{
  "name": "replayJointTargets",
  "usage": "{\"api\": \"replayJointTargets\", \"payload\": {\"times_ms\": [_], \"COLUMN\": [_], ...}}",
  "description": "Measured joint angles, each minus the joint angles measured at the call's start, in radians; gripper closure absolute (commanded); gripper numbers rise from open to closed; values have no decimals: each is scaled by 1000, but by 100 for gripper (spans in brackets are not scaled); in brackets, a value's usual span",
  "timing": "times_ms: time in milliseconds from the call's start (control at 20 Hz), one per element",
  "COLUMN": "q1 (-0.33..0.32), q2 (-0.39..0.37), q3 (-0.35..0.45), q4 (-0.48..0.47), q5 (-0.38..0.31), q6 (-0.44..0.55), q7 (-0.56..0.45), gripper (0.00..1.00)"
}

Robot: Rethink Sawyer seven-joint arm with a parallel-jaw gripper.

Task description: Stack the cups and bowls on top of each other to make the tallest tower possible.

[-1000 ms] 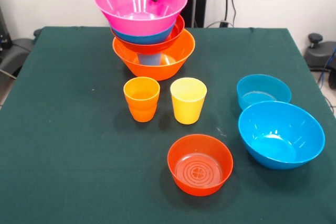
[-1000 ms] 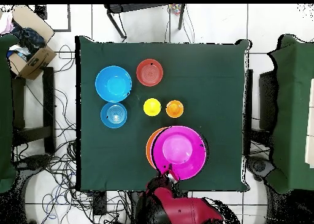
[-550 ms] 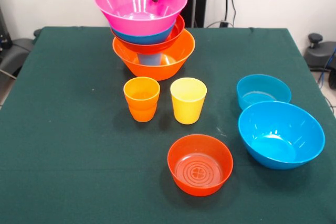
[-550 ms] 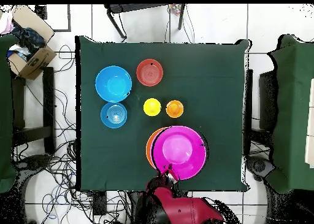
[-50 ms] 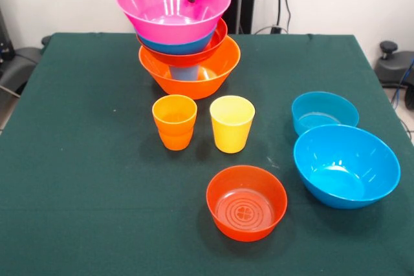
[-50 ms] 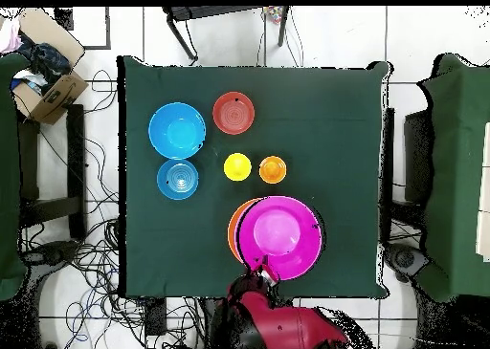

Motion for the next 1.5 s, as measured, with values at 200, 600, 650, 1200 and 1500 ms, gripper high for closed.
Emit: {"api": "replayJointTargets", "payload": {"times_ms": [200,600,650,1200,1500], "q1": [0,-3,-4,-4,-4], "q2": [-4,-42,-45,-84,-103], "q3": [3,20,21,27,32], "q4": [0,0,0,0,1], "q5": [0,0,0,0,0], "q6": [24,86,90,134,142], "q7": [0,0,0,0,0], "gripper": [0,0,0,0,0]}}
